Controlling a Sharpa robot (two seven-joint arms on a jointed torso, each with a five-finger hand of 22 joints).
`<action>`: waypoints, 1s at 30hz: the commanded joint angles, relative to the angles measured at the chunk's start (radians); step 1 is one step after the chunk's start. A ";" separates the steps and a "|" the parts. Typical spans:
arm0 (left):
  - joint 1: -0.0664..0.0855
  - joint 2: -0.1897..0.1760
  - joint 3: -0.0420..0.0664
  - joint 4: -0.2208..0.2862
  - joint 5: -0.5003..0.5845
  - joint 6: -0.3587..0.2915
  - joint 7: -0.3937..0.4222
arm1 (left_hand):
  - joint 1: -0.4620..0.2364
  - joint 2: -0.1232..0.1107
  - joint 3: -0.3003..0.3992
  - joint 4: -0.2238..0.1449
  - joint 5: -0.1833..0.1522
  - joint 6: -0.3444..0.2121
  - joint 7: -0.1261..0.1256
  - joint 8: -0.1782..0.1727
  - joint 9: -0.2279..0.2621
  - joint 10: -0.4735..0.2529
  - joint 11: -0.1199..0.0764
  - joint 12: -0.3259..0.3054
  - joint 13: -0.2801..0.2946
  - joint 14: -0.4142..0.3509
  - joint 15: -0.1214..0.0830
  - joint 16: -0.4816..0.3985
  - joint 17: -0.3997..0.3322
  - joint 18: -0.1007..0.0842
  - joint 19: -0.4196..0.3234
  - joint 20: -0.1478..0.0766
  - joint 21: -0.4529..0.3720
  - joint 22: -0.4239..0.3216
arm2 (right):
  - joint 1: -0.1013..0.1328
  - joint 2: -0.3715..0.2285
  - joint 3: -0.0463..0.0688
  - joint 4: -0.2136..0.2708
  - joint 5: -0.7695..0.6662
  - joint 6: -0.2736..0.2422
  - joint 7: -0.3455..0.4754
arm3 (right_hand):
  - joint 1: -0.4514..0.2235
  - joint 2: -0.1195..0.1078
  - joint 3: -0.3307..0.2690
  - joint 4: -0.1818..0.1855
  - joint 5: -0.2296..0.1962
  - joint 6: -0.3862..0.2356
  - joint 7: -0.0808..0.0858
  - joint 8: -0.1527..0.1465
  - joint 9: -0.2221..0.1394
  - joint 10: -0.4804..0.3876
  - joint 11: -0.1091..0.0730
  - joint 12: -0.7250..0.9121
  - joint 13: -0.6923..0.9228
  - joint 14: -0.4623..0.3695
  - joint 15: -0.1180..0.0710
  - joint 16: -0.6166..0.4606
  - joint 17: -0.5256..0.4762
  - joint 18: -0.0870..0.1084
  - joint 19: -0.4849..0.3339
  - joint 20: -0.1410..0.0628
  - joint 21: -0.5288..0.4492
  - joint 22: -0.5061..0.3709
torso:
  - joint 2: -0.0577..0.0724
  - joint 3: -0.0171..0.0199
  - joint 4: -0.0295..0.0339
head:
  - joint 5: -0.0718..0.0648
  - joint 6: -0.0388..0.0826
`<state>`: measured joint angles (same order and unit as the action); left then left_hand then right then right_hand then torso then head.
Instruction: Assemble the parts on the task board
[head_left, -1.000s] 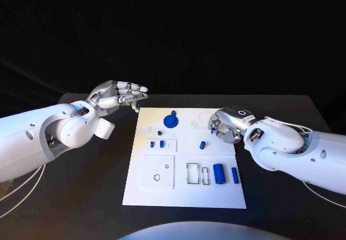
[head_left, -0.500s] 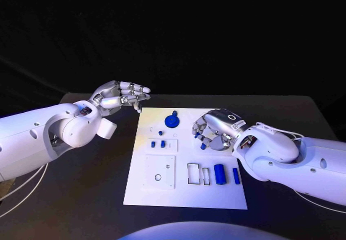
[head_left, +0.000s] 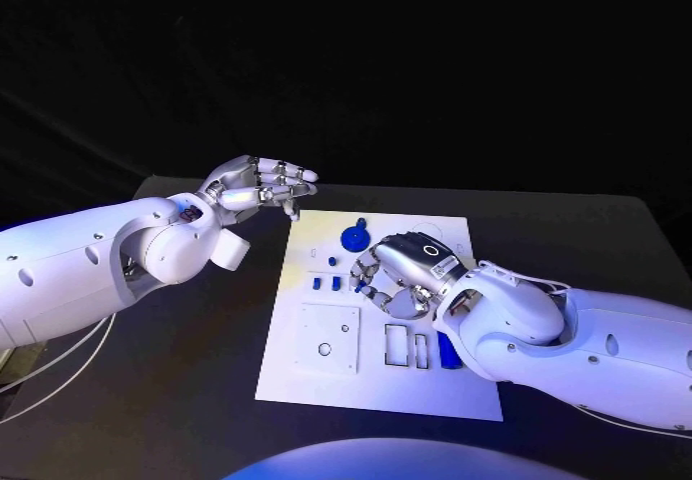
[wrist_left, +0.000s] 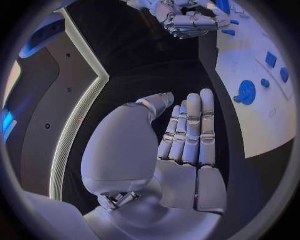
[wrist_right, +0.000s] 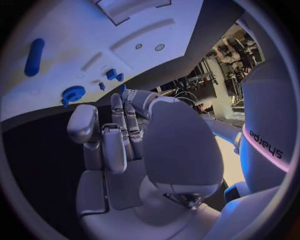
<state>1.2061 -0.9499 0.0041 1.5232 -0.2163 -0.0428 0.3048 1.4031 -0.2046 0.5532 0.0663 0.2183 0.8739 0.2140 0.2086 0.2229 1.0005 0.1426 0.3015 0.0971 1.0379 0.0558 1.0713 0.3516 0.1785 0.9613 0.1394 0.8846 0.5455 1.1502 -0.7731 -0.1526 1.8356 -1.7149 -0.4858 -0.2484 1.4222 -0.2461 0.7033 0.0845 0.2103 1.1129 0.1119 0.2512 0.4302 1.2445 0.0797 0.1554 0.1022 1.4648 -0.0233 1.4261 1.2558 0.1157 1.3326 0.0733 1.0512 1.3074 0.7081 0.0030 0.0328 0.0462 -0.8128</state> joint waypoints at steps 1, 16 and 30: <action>0.000 0.006 -0.001 -0.003 0.002 0.019 0.009 | -0.019 -0.001 -0.010 0.007 0.000 -0.006 0.002 -0.006 -0.001 -0.010 0.002 0.007 0.000 0.001 0.006 -0.004 -0.001 0.006 0.000 0.011 -0.009 -0.004 | -0.013 0.013 0.000 -0.010 -0.014 0.013 0.017 | 0.001 0.013 -0.001 -0.007 -0.003 0.004 0.003 0.007 0.002 0.041 -0.033 0.002 0.001 0.048 -0.006 0.003 -0.001 -0.008 0.007 0.000 -0.004 0.025 | 0.001 0.0003 -0.0007 | 0.023 -0.007; 0.000 0.025 -0.004 -0.014 0.019 0.023 0.005 | -0.039 0.002 -0.022 0.025 -0.001 -0.006 0.001 -0.005 -0.002 -0.016 0.002 0.017 0.002 0.000 0.007 -0.002 -0.001 0.006 0.003 0.014 -0.025 -0.016 | -0.064 0.063 -0.004 -0.057 -0.015 0.040 0.021 | -0.001 0.015 0.001 -0.010 -0.005 0.001 0.005 0.006 0.002 0.039 -0.031 0.000 0.001 0.049 -0.005 0.004 0.001 -0.007 0.006 0.000 -0.007 0.024 | 0.000 0.0014 -0.0002 | 0.041 -0.027; 0.000 0.034 -0.004 -0.020 0.021 0.035 -0.003 | -0.042 0.002 -0.026 0.029 -0.001 -0.007 0.001 -0.005 -0.002 -0.018 0.002 0.020 0.003 -0.001 0.008 -0.001 0.000 0.006 0.005 0.015 -0.030 -0.020 | -0.088 0.068 -0.008 -0.065 -0.015 0.050 0.017 | -0.002 0.016 0.001 -0.011 -0.006 0.000 0.006 0.005 0.003 0.039 -0.031 0.000 0.001 0.049 -0.005 0.003 -0.001 -0.007 0.006 0.000 -0.008 0.024 | 0.001 0.0023 -0.0016 | 0.045 -0.034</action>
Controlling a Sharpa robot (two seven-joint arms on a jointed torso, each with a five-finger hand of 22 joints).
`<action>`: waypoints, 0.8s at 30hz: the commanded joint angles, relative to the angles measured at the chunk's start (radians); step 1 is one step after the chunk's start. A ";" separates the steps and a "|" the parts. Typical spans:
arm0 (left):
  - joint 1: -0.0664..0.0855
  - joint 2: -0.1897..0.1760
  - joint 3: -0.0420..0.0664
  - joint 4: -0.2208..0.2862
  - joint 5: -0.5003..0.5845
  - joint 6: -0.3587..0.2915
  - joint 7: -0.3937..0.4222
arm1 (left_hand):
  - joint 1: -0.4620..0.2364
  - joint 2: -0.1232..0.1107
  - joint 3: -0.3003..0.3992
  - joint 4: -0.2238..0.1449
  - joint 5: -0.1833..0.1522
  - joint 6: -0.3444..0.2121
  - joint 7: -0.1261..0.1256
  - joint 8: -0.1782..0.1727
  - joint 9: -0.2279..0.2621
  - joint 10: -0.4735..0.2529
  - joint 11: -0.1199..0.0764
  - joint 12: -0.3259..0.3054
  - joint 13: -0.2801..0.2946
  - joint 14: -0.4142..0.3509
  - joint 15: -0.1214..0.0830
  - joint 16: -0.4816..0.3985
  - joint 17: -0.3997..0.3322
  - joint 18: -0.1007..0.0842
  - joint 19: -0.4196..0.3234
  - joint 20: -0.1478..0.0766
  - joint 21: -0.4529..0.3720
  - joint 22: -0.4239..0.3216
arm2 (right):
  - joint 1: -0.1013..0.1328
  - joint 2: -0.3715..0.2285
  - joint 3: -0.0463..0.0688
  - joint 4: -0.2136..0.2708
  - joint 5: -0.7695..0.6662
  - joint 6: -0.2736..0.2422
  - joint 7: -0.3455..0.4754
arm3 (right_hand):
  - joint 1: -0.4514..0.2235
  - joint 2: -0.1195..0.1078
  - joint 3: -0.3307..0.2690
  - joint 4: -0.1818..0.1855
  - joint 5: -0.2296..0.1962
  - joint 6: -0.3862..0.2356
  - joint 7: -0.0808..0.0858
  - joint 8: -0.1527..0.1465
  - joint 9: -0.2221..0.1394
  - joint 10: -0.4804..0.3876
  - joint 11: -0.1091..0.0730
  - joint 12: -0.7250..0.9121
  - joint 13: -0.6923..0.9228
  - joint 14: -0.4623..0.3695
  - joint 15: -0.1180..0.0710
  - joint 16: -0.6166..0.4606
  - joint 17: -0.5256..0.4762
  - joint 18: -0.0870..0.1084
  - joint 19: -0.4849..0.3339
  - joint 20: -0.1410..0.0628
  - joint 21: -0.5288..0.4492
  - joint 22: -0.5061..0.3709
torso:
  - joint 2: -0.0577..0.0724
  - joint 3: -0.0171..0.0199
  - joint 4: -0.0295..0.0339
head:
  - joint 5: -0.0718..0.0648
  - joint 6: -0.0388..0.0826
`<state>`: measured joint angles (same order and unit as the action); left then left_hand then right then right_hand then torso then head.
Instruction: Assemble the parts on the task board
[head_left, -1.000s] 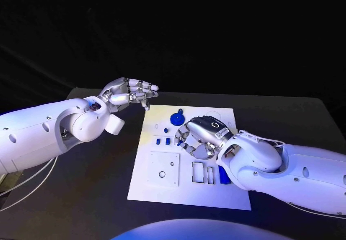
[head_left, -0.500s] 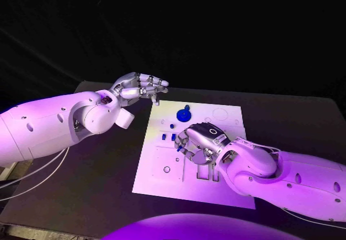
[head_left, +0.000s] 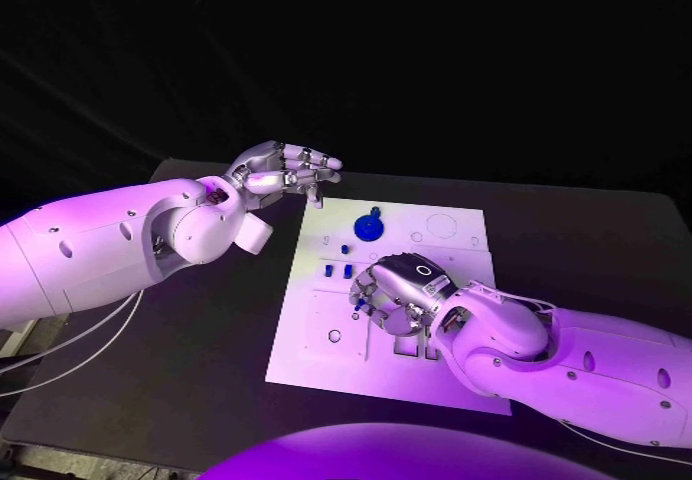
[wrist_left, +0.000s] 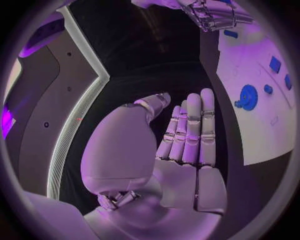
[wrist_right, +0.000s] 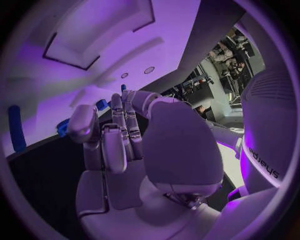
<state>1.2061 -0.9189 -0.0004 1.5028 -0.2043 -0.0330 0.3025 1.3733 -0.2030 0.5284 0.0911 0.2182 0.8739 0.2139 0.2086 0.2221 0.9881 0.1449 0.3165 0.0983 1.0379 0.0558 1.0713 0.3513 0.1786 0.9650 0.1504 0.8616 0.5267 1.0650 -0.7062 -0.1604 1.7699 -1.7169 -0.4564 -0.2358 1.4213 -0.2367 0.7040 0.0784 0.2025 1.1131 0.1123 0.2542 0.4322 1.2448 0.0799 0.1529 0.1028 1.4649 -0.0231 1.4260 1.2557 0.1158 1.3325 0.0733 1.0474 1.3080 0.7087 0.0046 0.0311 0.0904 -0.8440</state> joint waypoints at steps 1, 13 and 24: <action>0.000 0.003 0.000 0.001 0.009 0.027 -0.002 | -0.012 0.001 -0.001 0.004 -0.001 -0.007 0.001 -0.005 -0.001 -0.006 -0.001 0.005 0.001 -0.001 0.008 -0.001 0.000 0.006 0.001 0.004 -0.007 -0.001 | -0.003 0.002 0.000 0.000 -0.013 0.022 0.004 | -0.001 0.007 0.000 -0.005 0.002 0.000 0.005 0.003 0.001 0.039 -0.031 0.002 0.001 0.048 -0.005 0.003 -0.001 -0.007 0.006 0.000 -0.005 0.024 | 0.000 0.0009 0.0000 | 0.000 -0.004; 0.000 0.001 0.000 0.001 0.009 0.042 -0.014 | -0.013 0.001 -0.002 0.005 -0.001 -0.007 0.001 -0.005 -0.001 -0.006 -0.001 0.005 0.002 -0.001 0.008 -0.001 0.000 0.006 0.001 0.004 -0.008 -0.002 | -0.008 0.006 -0.002 -0.005 -0.015 0.034 -0.003 | -0.003 0.009 0.001 -0.007 0.001 -0.002 0.006 0.002 0.002 0.037 -0.030 0.001 0.001 0.049 -0.004 0.004 0.000 -0.007 0.006 0.001 -0.004 0.024 | 0.000 0.0002 -0.0004 | -0.006 -0.013; 0.001 -0.001 0.000 0.001 0.008 0.044 -0.016 | -0.012 0.000 -0.003 0.005 -0.001 -0.008 0.001 -0.005 -0.001 -0.008 -0.001 0.006 0.002 -0.002 0.008 -0.001 0.000 0.006 0.002 0.004 -0.010 -0.004 | -0.011 0.015 -0.003 -0.014 -0.017 0.046 -0.004 | -0.003 0.009 0.001 -0.007 0.001 -0.002 0.006 0.002 0.002 0.037 -0.030 0.001 0.001 0.049 -0.004 0.004 0.000 -0.007 0.006 0.001 -0.004 0.024 | 0.000 -0.0001 0.0003 | -0.010 -0.016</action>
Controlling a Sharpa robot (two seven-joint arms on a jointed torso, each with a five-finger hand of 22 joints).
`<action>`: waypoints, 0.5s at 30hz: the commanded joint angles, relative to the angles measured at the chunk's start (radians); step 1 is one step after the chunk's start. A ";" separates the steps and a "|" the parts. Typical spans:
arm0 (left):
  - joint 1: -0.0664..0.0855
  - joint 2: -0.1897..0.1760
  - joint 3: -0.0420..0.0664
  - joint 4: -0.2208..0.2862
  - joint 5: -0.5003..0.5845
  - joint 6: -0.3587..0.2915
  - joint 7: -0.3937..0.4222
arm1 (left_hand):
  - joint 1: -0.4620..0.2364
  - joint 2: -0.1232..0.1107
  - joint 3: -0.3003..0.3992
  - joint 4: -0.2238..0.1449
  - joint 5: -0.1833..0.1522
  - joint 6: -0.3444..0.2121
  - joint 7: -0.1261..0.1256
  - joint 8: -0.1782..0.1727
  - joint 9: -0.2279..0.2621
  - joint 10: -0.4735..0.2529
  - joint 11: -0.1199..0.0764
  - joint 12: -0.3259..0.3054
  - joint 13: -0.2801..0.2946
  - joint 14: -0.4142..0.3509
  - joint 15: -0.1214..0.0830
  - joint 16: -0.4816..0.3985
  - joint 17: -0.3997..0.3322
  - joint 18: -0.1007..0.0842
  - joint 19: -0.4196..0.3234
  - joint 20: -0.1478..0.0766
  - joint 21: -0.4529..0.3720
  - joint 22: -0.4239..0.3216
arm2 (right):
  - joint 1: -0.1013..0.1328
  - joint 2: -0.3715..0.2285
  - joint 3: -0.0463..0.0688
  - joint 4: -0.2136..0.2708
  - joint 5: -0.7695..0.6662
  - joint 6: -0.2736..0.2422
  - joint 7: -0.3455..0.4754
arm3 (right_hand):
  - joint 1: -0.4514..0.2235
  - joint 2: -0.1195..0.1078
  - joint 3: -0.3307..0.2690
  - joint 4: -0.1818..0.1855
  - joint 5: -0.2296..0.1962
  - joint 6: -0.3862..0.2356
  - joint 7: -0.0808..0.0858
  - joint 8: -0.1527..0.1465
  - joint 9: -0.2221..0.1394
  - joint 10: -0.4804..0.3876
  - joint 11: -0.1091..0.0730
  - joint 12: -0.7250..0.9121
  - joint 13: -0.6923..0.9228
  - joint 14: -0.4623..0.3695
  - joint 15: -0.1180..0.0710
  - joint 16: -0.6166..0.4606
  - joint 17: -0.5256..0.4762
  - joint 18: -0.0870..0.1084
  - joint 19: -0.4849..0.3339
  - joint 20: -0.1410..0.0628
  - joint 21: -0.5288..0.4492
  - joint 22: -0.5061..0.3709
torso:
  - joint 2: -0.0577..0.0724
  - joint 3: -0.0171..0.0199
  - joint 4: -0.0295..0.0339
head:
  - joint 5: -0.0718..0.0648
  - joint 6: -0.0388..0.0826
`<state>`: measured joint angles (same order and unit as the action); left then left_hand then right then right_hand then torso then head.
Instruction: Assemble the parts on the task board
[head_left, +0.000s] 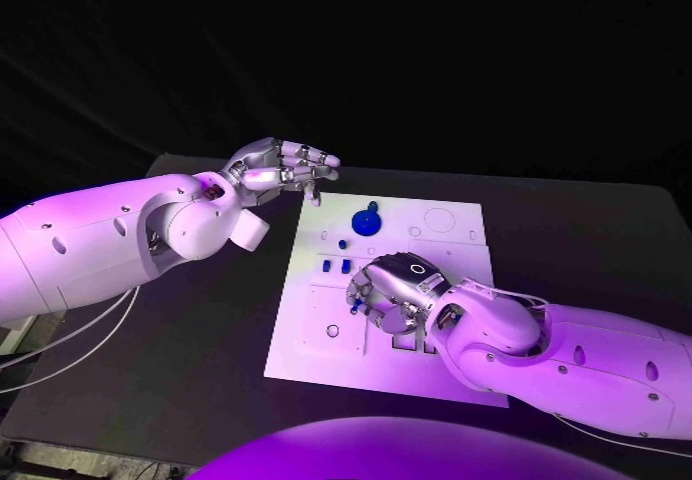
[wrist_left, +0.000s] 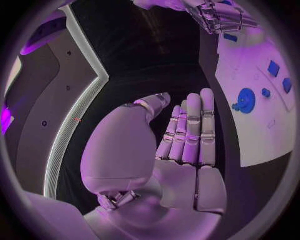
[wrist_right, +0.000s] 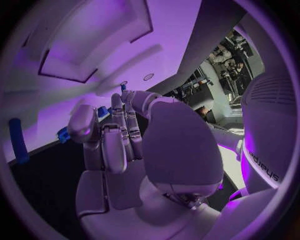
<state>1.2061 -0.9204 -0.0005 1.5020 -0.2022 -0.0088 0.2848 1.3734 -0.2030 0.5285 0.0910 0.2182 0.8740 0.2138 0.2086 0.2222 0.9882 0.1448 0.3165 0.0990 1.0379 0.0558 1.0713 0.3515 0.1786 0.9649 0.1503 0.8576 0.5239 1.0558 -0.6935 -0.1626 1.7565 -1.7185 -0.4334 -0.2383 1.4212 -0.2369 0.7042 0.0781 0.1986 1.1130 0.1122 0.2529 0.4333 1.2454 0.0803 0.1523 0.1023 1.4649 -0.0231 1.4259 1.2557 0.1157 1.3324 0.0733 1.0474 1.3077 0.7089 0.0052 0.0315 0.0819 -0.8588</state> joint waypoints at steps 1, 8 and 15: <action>0.001 0.000 0.001 0.003 0.006 0.019 0.002 | -0.012 0.000 -0.003 0.005 -0.001 -0.008 0.001 -0.005 -0.001 -0.008 -0.001 0.006 0.001 -0.002 0.008 -0.001 0.000 0.006 0.002 0.004 -0.006 -0.001 | -0.002 0.003 -0.001 -0.001 -0.016 0.025 -0.001 | -0.003 0.009 0.001 -0.007 0.005 -0.002 0.006 0.004 0.000 0.037 -0.031 0.002 0.002 0.049 -0.004 0.004 0.000 -0.007 0.006 0.001 -0.004 0.025 | 0.000 -0.0009 -0.0002 | -0.001 -0.001; 0.001 -0.001 0.001 0.002 0.003 0.018 0.001 | -0.012 0.000 -0.003 0.005 -0.001 -0.008 0.001 -0.005 -0.001 -0.008 -0.001 0.006 0.001 -0.002 0.008 -0.001 0.000 0.006 0.002 0.004 -0.006 -0.001 | -0.002 0.007 -0.001 -0.003 -0.016 0.041 -0.002 | -0.005 0.010 0.001 -0.009 0.003 -0.002 0.007 0.003 0.001 0.036 -0.030 0.001 0.002 0.048 -0.004 0.004 -0.001 -0.007 0.006 0.001 -0.006 0.024 | -0.001 -0.0004 -0.0001 | 0.001 -0.007; 0.001 -0.001 0.001 0.001 0.003 0.019 -0.001 | -0.012 0.000 -0.003 0.005 -0.001 -0.008 0.001 -0.005 -0.001 -0.008 -0.001 0.006 0.001 -0.002 0.008 -0.001 0.000 0.006 0.002 0.004 -0.006 -0.001 | -0.003 0.012 -0.002 -0.005 -0.023 0.063 -0.012 | -0.005 0.011 0.001 -0.009 0.003 -0.003 0.007 0.003 0.001 0.036 -0.030 0.000 0.002 0.049 -0.004 0.005 0.001 -0.008 0.008 0.001 -0.002 0.026 | -0.001 -0.0005 -0.0016 | 0.002 -0.007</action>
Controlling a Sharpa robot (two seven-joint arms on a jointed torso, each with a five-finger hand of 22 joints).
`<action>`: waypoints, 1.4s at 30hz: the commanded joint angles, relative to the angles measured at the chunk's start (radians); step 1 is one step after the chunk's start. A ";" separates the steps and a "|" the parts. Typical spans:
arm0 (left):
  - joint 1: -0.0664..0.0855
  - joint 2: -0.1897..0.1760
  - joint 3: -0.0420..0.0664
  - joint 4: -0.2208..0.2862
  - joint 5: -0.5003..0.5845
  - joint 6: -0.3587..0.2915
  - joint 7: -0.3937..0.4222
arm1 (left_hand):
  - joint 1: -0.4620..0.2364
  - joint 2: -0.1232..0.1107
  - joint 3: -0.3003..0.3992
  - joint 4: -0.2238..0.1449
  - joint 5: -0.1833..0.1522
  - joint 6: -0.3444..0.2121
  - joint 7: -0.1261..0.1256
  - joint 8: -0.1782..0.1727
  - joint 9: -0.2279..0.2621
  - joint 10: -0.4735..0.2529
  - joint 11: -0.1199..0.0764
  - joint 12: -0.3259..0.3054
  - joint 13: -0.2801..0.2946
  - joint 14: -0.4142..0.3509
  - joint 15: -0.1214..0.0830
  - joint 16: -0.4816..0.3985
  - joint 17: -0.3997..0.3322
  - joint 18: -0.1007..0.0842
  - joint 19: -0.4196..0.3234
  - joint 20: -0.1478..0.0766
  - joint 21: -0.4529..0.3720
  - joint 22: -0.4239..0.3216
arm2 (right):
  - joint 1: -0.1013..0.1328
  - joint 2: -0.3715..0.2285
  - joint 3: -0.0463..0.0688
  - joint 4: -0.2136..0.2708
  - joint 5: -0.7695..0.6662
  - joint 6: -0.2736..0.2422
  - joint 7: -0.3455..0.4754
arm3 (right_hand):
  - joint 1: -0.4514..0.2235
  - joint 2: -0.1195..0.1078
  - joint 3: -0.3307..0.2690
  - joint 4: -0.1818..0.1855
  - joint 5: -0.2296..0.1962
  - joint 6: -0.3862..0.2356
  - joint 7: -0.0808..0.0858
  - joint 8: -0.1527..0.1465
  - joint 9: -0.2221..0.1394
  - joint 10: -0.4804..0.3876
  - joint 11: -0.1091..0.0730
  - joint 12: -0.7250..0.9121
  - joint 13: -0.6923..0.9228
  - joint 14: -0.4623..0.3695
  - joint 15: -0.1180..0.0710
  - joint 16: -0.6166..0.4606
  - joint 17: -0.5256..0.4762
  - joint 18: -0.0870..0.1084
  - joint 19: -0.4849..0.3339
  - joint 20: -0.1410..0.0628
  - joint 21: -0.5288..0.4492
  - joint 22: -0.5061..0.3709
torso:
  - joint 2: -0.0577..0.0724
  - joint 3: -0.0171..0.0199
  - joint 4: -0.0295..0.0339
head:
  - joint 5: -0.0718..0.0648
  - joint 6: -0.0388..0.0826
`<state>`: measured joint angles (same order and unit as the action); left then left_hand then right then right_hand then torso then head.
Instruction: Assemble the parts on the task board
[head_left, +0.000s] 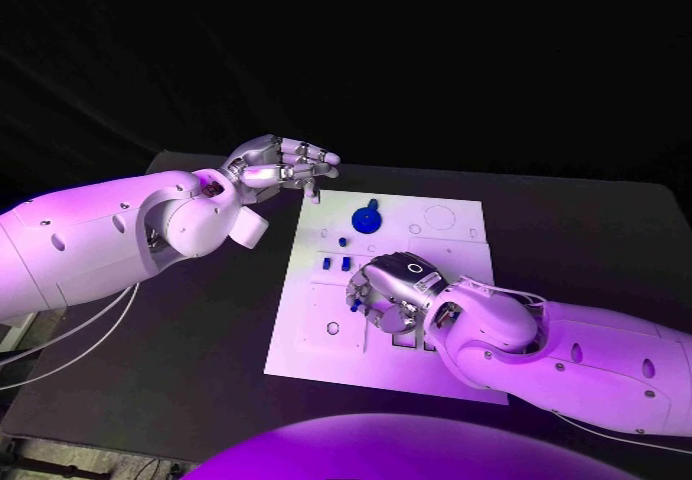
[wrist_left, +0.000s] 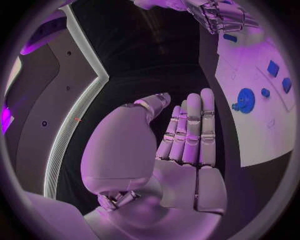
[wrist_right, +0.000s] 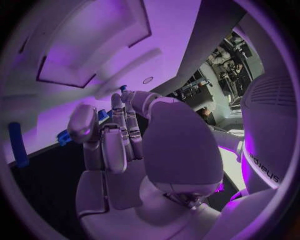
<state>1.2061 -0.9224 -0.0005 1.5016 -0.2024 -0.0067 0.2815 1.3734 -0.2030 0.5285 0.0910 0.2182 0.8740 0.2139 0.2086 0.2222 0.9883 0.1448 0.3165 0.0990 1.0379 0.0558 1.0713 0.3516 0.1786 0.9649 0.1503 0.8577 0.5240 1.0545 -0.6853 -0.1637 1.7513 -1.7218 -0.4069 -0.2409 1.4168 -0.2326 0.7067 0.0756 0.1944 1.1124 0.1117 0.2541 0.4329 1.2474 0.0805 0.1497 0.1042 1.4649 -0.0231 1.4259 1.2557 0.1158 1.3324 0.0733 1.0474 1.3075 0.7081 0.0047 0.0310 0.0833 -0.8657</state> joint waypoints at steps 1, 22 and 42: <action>0.001 0.001 0.001 0.001 0.003 0.017 0.002 | -0.013 0.000 -0.003 0.005 -0.001 -0.008 0.001 -0.005 -0.001 -0.008 -0.001 0.006 0.001 -0.002 0.008 -0.001 0.000 0.006 0.002 0.004 -0.006 -0.001 | -0.001 0.004 -0.001 0.000 -0.022 0.038 -0.013 | -0.002 0.007 -0.001 -0.008 0.006 -0.003 0.008 0.002 0.002 0.033 -0.030 0.003 0.001 0.049 -0.004 0.006 0.002 -0.007 0.007 0.001 -0.003 0.026 | -0.001 -0.0001 -0.0010 | 0.001 0.000; 0.001 0.005 0.001 -0.002 0.010 0.023 0.002 | -0.011 0.000 -0.004 0.006 -0.001 -0.008 0.001 -0.005 -0.001 -0.009 -0.001 0.008 0.001 -0.003 0.008 -0.001 0.000 0.006 0.003 0.004 -0.009 -0.003 | -0.006 0.027 -0.005 -0.008 -0.029 0.058 -0.033 | -0.066 -0.014 -0.066 -0.015 0.001 -0.067 0.029 -0.023 0.003 -0.015 -0.009 -0.020 0.008 0.048 0.016 0.013 0.003 -0.005 0.000 0.020 -0.031 0.019 | -0.001 0.0000 0.0000 | -0.005 0.008; 0.000 0.001 0.000 -0.007 0.011 0.028 -0.001 | -0.010 0.000 -0.004 0.005 -0.001 -0.008 0.001 -0.005 -0.002 -0.010 -0.001 0.009 0.001 -0.004 0.008 -0.001 0.000 0.006 0.003 0.004 -0.010 -0.004 | 0.000 -0.046 -0.003 0.055 -0.028 -0.050 -0.046 | -0.106 -0.057 -0.194 0.006 0.002 -0.136 0.041 -0.083 -0.020 -0.126 0.014 -0.034 -0.009 0.041 0.038 0.013 -0.013 0.002 -0.004 0.042 -0.088 -0.008 | 0.000 0.0007 -0.0004 | -0.010 0.017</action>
<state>1.2061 -0.9218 -0.0009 1.4931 -0.1997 0.0022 0.2771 1.3734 -0.2030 0.5257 0.0939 0.2182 0.8740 0.2138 0.2086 0.2223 0.9847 0.1413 0.3215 0.0987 1.0344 0.0593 1.0714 0.3516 0.1786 0.9649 0.1502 0.8511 0.5211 1.0513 -0.7196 -0.1682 1.7904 -1.7421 -0.4184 -0.2797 1.3144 -0.2854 0.5267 0.0810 0.1974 0.9797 0.1527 0.1774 0.4148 1.1291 0.0950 0.1106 0.0967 1.4650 0.0095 1.4347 1.2442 0.1158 1.3269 0.1077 0.9621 1.3003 0.7078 0.0055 0.0307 0.0742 -0.8499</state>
